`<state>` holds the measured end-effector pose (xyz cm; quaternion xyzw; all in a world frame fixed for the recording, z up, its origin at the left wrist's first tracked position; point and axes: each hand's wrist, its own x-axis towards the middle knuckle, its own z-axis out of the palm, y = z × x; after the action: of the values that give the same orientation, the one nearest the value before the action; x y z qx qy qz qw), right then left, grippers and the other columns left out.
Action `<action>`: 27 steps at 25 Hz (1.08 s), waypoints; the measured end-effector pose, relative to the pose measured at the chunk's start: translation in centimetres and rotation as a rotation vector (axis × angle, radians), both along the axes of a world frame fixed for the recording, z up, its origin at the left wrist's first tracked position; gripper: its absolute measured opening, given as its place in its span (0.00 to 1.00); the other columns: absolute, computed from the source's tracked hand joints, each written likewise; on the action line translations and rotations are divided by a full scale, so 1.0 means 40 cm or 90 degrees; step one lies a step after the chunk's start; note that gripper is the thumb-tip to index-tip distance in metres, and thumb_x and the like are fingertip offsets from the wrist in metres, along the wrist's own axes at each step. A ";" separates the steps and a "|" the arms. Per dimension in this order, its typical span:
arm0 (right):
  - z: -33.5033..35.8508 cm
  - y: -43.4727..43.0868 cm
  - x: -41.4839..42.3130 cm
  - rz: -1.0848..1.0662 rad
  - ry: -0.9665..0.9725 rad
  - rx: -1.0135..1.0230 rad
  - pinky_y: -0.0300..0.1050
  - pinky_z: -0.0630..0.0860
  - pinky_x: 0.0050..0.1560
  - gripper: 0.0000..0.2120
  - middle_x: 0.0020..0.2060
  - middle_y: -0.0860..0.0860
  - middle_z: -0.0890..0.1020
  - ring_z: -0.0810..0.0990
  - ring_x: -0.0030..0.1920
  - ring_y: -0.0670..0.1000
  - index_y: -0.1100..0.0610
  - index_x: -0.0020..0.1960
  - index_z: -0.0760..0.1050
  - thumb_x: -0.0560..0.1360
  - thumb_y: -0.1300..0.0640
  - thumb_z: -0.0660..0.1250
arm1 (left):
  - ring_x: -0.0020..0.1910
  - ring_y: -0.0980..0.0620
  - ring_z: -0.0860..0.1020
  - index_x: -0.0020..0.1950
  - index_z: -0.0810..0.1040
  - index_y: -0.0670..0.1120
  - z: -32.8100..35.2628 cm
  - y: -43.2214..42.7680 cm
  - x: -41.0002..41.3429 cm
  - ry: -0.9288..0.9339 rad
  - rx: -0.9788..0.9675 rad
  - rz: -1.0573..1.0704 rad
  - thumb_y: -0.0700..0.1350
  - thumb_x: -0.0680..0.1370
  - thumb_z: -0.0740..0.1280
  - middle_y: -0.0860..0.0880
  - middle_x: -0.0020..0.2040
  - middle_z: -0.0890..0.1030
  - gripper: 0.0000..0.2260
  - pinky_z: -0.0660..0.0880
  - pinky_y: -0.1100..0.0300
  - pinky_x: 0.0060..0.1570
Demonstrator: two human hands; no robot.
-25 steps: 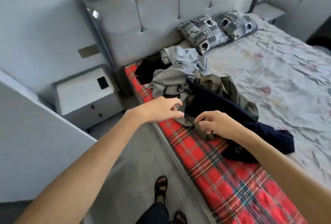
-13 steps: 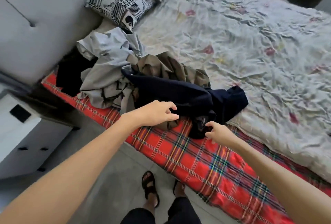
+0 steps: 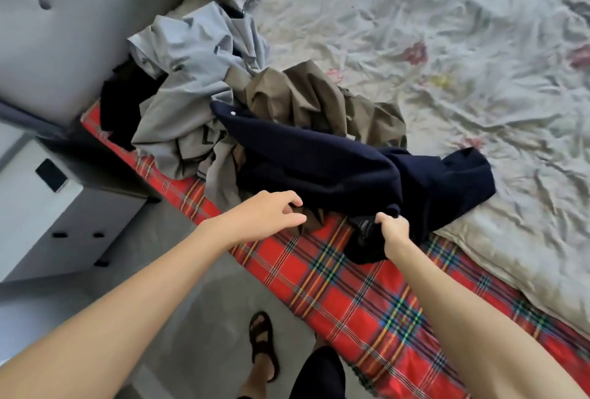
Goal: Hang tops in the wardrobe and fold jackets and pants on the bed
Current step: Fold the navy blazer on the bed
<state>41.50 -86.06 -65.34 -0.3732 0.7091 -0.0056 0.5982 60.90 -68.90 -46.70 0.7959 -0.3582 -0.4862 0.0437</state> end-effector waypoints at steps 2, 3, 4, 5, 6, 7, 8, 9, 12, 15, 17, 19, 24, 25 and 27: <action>0.067 0.018 -0.004 0.107 -0.066 -0.052 0.48 0.70 0.40 0.04 0.37 0.55 0.78 0.74 0.39 0.55 0.57 0.41 0.72 0.66 0.62 0.65 | 0.55 0.53 0.78 0.73 0.68 0.54 0.007 -0.002 -0.003 -0.010 -0.020 0.001 0.53 0.82 0.62 0.57 0.65 0.75 0.19 0.75 0.56 0.56; 0.125 0.033 -0.005 0.193 -0.092 -0.121 0.47 0.65 0.37 0.06 0.31 0.51 0.75 0.71 0.35 0.52 0.55 0.36 0.70 0.68 0.64 0.64 | 0.60 0.52 0.76 0.75 0.66 0.53 0.013 -0.001 -0.004 -0.031 -0.037 0.002 0.50 0.81 0.63 0.56 0.68 0.72 0.22 0.73 0.57 0.58; 0.192 0.048 -0.010 0.285 -0.110 -0.215 0.47 0.61 0.34 0.12 0.27 0.47 0.72 0.68 0.31 0.49 0.53 0.33 0.68 0.70 0.66 0.63 | 0.66 0.50 0.72 0.77 0.63 0.52 0.021 -0.001 -0.007 -0.065 -0.067 -0.003 0.48 0.80 0.65 0.53 0.73 0.67 0.26 0.70 0.57 0.62; 0.270 0.067 -0.020 0.366 -0.133 -0.307 0.48 0.61 0.33 0.14 0.25 0.45 0.70 0.66 0.29 0.47 0.51 0.31 0.68 0.70 0.66 0.63 | 0.72 0.48 0.66 0.79 0.59 0.52 0.034 0.000 -0.013 -0.106 -0.103 -0.014 0.47 0.78 0.68 0.50 0.77 0.62 0.31 0.67 0.55 0.67; 0.348 0.088 -0.038 0.445 -0.152 -0.389 0.50 0.62 0.32 0.14 0.26 0.45 0.70 0.67 0.29 0.47 0.50 0.31 0.69 0.70 0.66 0.62 | 0.76 0.47 0.60 0.80 0.56 0.53 0.052 0.002 -0.019 -0.145 -0.141 -0.034 0.48 0.76 0.71 0.48 0.79 0.57 0.36 0.63 0.53 0.72; 0.426 0.104 -0.055 0.531 -0.170 -0.478 0.52 0.63 0.32 0.12 0.28 0.46 0.69 0.68 0.30 0.49 0.50 0.31 0.68 0.68 0.65 0.60 | 0.78 0.46 0.55 0.80 0.54 0.54 0.079 0.000 -0.026 -0.172 -0.187 -0.062 0.49 0.73 0.74 0.47 0.80 0.54 0.41 0.59 0.51 0.75; 0.490 0.112 -0.068 0.616 -0.186 -0.564 0.52 0.62 0.32 0.11 0.30 0.46 0.68 0.68 0.32 0.51 0.50 0.32 0.66 0.65 0.66 0.58 | 0.79 0.47 0.53 0.80 0.53 0.55 0.104 -0.003 -0.034 -0.183 -0.235 -0.097 0.50 0.71 0.76 0.48 0.80 0.53 0.45 0.56 0.50 0.77; 0.568 0.123 -0.085 0.665 -0.195 -0.632 0.51 0.60 0.32 0.12 0.32 0.47 0.66 0.67 0.33 0.52 0.50 0.34 0.63 0.62 0.68 0.57 | 0.79 0.49 0.51 0.80 0.53 0.56 0.149 -0.007 -0.047 -0.177 -0.293 -0.146 0.52 0.68 0.78 0.50 0.80 0.54 0.48 0.53 0.51 0.77; 0.814 0.151 -0.111 0.674 -0.237 -0.786 0.43 0.57 0.35 0.23 0.37 0.46 0.63 0.63 0.37 0.50 0.45 0.39 0.60 0.58 0.73 0.57 | 0.78 0.56 0.51 0.78 0.60 0.55 0.317 -0.013 -0.093 -0.094 -0.428 -0.252 0.59 0.64 0.79 0.57 0.77 0.59 0.47 0.49 0.57 0.77; 1.097 0.234 -0.160 0.598 -0.221 -0.876 0.41 0.62 0.39 0.25 0.41 0.45 0.67 0.68 0.41 0.49 0.46 0.38 0.65 0.57 0.76 0.56 | 0.63 0.56 0.70 0.63 0.76 0.55 0.526 0.014 -0.142 -0.103 -0.591 -0.265 0.68 0.60 0.73 0.61 0.58 0.76 0.35 0.66 0.56 0.64; 1.260 0.280 -0.201 0.521 -0.223 -0.929 0.45 0.68 0.43 0.25 0.43 0.41 0.72 0.74 0.44 0.49 0.46 0.39 0.70 0.56 0.74 0.54 | 0.43 0.62 0.74 0.44 0.81 0.56 0.671 0.025 -0.173 -0.070 -0.640 -0.234 0.67 0.59 0.75 0.59 0.40 0.78 0.21 0.68 0.64 0.44; 1.409 0.340 -0.262 0.431 -0.232 -0.989 0.45 0.72 0.46 0.24 0.44 0.44 0.77 0.77 0.46 0.50 0.48 0.42 0.75 0.59 0.74 0.56 | 0.34 0.65 0.75 0.36 0.81 0.60 0.824 0.063 -0.218 -0.032 -0.685 -0.210 0.60 0.60 0.80 0.60 0.33 0.80 0.11 0.68 0.68 0.37; 1.507 0.414 -0.434 0.319 -0.173 -0.974 0.49 0.79 0.51 0.12 0.50 0.44 0.83 0.82 0.49 0.51 0.51 0.56 0.78 0.73 0.60 0.70 | 0.35 0.60 0.75 0.42 0.82 0.47 1.104 0.157 -0.315 -0.001 -0.893 -0.271 0.48 0.68 0.80 0.54 0.34 0.80 0.10 0.70 0.65 0.39; 1.467 0.435 -0.465 0.345 -0.203 -0.870 0.47 0.80 0.50 0.13 0.50 0.44 0.84 0.82 0.50 0.50 0.50 0.57 0.78 0.74 0.60 0.73 | 0.36 0.60 0.77 0.43 0.82 0.48 1.141 0.167 -0.334 -0.024 -0.902 -0.309 0.47 0.69 0.79 0.54 0.36 0.81 0.08 0.71 0.65 0.40; 1.356 0.476 -0.498 0.411 -0.243 -0.620 0.38 0.77 0.48 0.16 0.47 0.40 0.85 0.82 0.48 0.41 0.49 0.54 0.79 0.71 0.65 0.75 | 0.37 0.61 0.78 0.41 0.82 0.52 1.181 0.179 -0.367 -0.065 -0.867 -0.393 0.48 0.68 0.79 0.54 0.37 0.82 0.07 0.72 0.67 0.40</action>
<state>21.57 -67.01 -11.10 -0.7918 0.3566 -0.2144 0.4472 46.21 -61.75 0.54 0.4777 -0.7884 -0.1098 0.3717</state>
